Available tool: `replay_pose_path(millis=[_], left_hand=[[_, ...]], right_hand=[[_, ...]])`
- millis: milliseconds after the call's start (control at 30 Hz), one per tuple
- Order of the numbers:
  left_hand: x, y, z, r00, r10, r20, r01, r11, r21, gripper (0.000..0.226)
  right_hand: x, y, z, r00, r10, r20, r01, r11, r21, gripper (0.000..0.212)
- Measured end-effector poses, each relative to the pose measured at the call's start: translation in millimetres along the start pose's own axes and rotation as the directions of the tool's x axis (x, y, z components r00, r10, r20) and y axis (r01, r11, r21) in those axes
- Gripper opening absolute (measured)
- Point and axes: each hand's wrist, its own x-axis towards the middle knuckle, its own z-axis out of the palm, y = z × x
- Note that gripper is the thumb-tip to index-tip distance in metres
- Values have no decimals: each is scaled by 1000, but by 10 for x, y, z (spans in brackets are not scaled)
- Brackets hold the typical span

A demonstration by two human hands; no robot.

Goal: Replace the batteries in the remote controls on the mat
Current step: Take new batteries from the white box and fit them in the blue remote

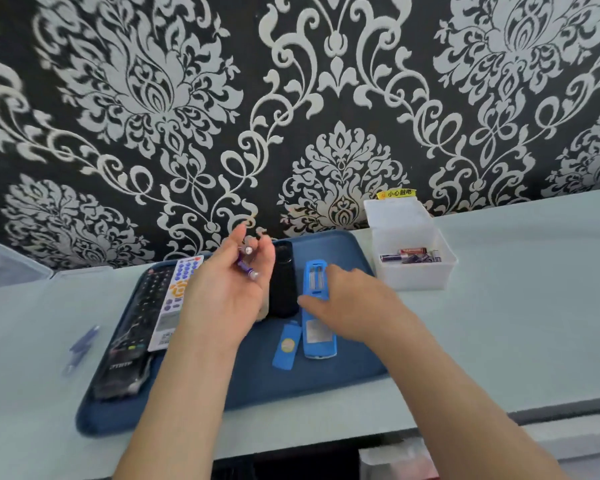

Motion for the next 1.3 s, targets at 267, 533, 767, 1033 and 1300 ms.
replay_pose_path(millis=[267,533,767,1033,1300], left_hand=[[-151,147,-205,998,18,63,-46,869,493,13],[-115,146,-211,994,44,103,-80,923,375,16],[-108,154,-202,981,158,108,-191,861,472,12],[-134,320,-312,877,263,402,-458,209,864,46],[-169,329,-314,784,408,468,-540,75,839,43]], right_hand=[[143,-311,162,994,103,-38,-105,994,-35,63],[42,-421,-198,997,-47,55,-47,164,985,16],[105,-566,-40,973,-229,37,-9,120,993,17],[221,-505,-29,977,-191,99,-95,27,995,8],[178,-614,-4,946,-266,186,-195,-10,981,25]])
